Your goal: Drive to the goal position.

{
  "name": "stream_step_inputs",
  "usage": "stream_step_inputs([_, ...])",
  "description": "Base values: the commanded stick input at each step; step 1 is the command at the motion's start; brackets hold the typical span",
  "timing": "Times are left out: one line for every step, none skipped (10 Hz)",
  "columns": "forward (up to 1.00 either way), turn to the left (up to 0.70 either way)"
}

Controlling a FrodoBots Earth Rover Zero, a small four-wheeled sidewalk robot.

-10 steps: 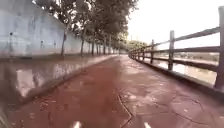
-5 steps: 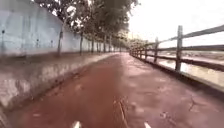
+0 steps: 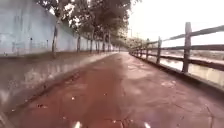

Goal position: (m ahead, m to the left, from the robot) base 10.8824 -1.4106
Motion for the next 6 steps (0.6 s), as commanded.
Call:
stream_step_inputs([0.70, 0.00])
stream_step_inputs([0.70, 0.00])
stream_step_inputs([0.70, 0.00])
stream_step_inputs([0.70, 0.00])
stream_step_inputs([0.70, 0.00])
stream_step_inputs([0.70, 0.00])
